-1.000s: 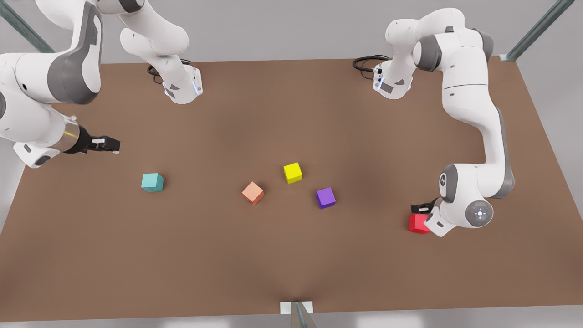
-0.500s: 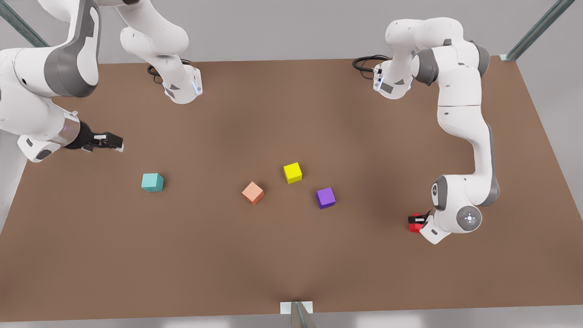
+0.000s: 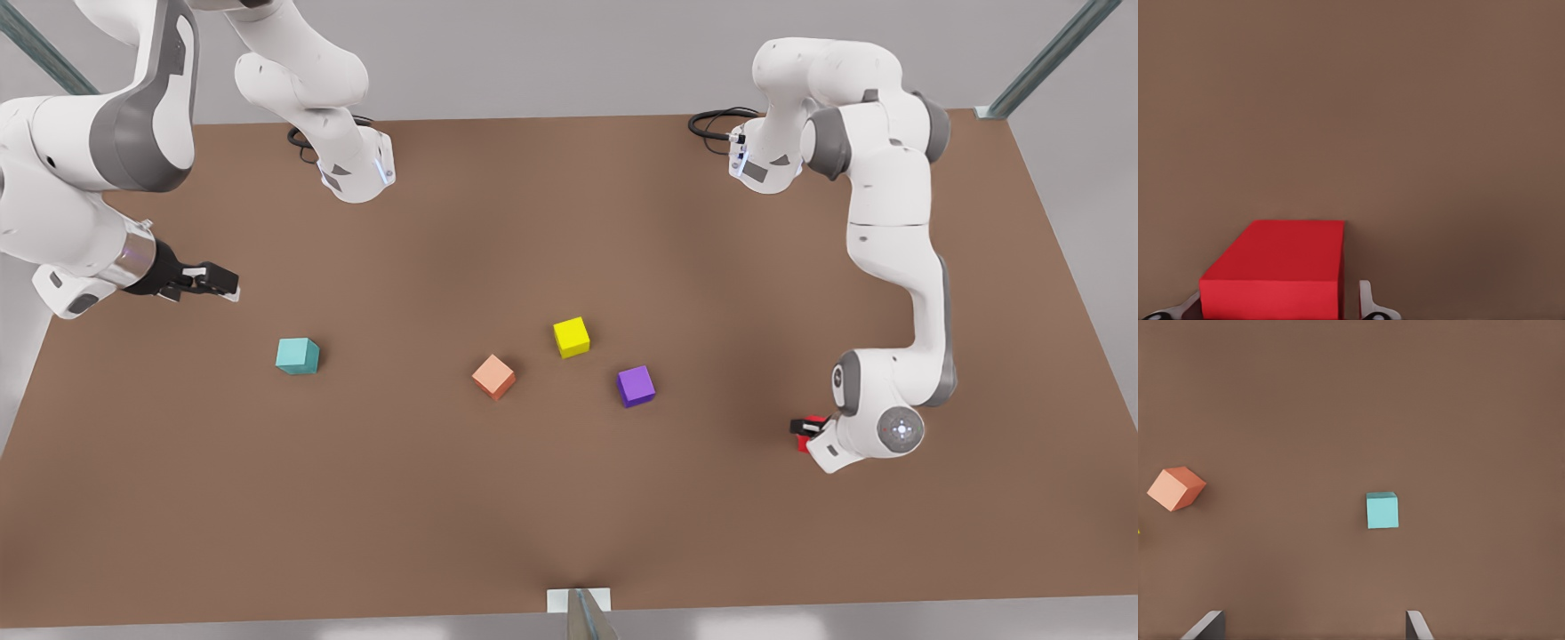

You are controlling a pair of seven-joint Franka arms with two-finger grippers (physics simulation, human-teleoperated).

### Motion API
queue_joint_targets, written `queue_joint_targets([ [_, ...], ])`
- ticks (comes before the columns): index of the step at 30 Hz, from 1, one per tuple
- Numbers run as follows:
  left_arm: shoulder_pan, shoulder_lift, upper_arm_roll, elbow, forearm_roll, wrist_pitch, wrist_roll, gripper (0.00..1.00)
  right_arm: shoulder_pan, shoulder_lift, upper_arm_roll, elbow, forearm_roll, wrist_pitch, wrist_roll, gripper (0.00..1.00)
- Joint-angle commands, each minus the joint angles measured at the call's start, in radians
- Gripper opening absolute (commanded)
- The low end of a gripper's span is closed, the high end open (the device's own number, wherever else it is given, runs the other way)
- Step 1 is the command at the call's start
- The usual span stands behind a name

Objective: Pick up red wooden cube and pass to hand red wooden cube and place in blue wooden cube

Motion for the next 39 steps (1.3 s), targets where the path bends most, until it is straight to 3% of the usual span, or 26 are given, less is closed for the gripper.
queue_joint_targets([
  [1, 0.000, 0.013, -0.002, 0.002, -0.009, 0.019, 0.129, 1.00, -0.002, -0.001, 0.000, 0.000, 0.001, 0.000, 0.002, 1.00],
  [3, 0.000, 0.019, -0.002, 0.002, -0.009, 0.022, 0.129, 1.00, -0.002, -0.001, 0.000, -0.002, 0.003, 0.000, 0.002, 1.00],
  [4, 0.000, 0.017, -0.002, 0.005, -0.009, 0.019, 0.124, 0.68, -0.001, -0.001, 0.000, -0.002, 0.004, 0.000, 0.002, 1.00],
  [5, 0.000, 0.014, -0.002, 0.007, -0.010, 0.013, 0.124, 0.60, -0.002, 0.001, 0.000, -0.002, 0.006, 0.000, 0.002, 1.00],
  [11, 0.000, 0.010, -0.002, 0.007, -0.015, 0.011, 0.121, 0.39, -0.002, 0.001, 0.000, -0.008, 0.013, -0.001, 0.004, 1.00],
  [14, 0.003, -0.027, -0.068, 0.010, -0.070, -0.025, -0.173, 0.39, -0.002, 0.001, 0.000, -0.009, 0.013, -0.001, 0.004, 1.00],
  [15, 0.029, -0.033, -0.086, 0.086, -0.156, -0.178, -0.207, 0.39, -0.002, 0.001, 0.000, -0.014, 0.013, -0.001, 0.004, 1.00],
  [17, 0.037, -0.038, -0.123, 0.162, -0.245, -0.309, -0.319, 0.39, -0.002, 0.002, 0.000, -0.014, 0.015, -0.001, 0.005, 1.00],
  [20, 0.046, -0.041, -0.405, 0.298, -0.475, -0.424, -0.666, 0.40, 0.011, 0.112, 0.007, 0.024, 0.291, -0.017, -0.007, 1.00],
  [23, 0.037, 0.002, -0.606, 0.309, -0.613, -0.159, -0.670, 0.40, 0.001, 0.343, 0.004, 0.068, 0.817, -0.018, -0.012, 1.00],
  [24, 0.006, 0.048, -0.686, 0.312, -0.612, 0.028, -0.597, 0.39, -0.010, 0.387, 0.004, 0.064, 0.931, -0.026, -0.068, 1.00],
  [25, -0.048, 0.083, -0.690, 0.358, -0.613, 0.105, -0.520, 0.39, -0.022, 0.396, 0.004, 0.063, 0.967, -0.032, -0.125, 1.00],
  [27, -0.072, 0.194, -0.779, 0.482, -0.613, 0.109, -0.494, 0.39, -0.047, 0.398, 0.004, 0.049, 1.046, -0.109, -0.381, 1.00],
  [29, -0.072, 0.223, -0.813, 0.488, -0.670, 0.146, -0.414, 0.39, -0.058, 0.405, 0.004, -0.032, 1.185, -0.204, -0.743, 1.00],
  [33, -0.074, 0.267, -0.870, 0.487, -0.797, 0.217, -0.287, 0.40, -0.056, 0.462, 0.001, -0.089, 1.199, -0.235, -1.579, 1.00],
  [39, -0.078, 0.304, -0.879, 0.476, -0.799, 0.205, 0.018, 0.40, 0.024, 0.511, 0.006, -0.043, 1.250, 0.003, -1.955, 1.00],
])
